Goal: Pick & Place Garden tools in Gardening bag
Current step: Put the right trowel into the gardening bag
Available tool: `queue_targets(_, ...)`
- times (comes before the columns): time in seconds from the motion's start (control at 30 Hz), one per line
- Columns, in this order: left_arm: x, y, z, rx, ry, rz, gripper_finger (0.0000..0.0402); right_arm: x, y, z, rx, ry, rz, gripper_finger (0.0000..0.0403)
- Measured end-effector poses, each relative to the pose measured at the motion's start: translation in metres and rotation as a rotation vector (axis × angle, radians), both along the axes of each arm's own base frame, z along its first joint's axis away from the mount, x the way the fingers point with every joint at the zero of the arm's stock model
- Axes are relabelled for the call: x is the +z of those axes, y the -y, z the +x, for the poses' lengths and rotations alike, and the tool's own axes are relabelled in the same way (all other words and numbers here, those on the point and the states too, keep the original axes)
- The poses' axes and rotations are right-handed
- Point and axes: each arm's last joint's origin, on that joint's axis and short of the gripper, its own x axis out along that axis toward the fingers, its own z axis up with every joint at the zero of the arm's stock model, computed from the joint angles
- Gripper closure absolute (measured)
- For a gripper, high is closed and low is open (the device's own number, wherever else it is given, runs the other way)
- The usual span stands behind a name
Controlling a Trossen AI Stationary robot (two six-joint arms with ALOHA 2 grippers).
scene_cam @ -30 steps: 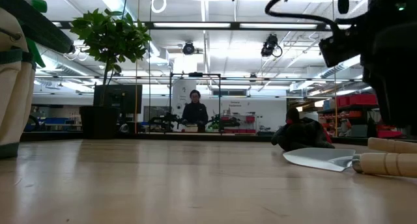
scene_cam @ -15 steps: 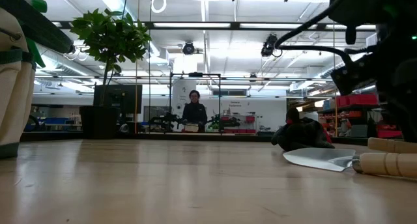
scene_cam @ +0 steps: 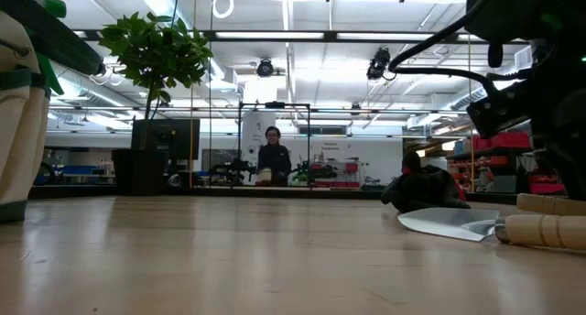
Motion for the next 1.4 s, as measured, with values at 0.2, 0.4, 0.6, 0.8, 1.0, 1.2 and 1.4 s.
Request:
queue_targets(0.2,0.0,0.0,0.0,0.0,0.0,0.0,0.0399,-0.0002,0.0001,-0.0002,0.007,-0.001,0.001,0.0199)
queue_targets(0.4,0.0,0.0,0.0,0.0,0.0,0.0,0.0399,-0.0002,0.0001,-0.0003,0.007,-0.002,0.002,0.0229)
queue_targets(0.6,0.0,0.0,0.0,0.0,0.0,0.0,0.0399,-0.0002,0.0002,-0.0003,0.007,-0.002,0.002,0.0252)
queue_targets(0.8,0.0,0.0,0.0,0.0,0.0,-0.001,0.0399,-0.0003,0.0002,-0.0004,0.008,-0.003,0.001,0.0274)
queue_targets(1.0,0.0,0.0,0.0,0.0,0.0,-0.001,0.0399,-0.0003,0.0002,-0.0004,0.008,-0.002,0.001,0.0297)
queue_targets(1.2,0.0,0.0,0.0,0.0,0.0,-0.001,0.0399,-0.0003,0.0002,-0.0004,0.008,-0.002,0.001,0.032)
queue_targets(1.4,0.0,0.0,0.0,0.0,0.0,-0.001,0.0399,-0.0002,0.0002,-0.0003,0.01,-0.002,0.001,0.0328)
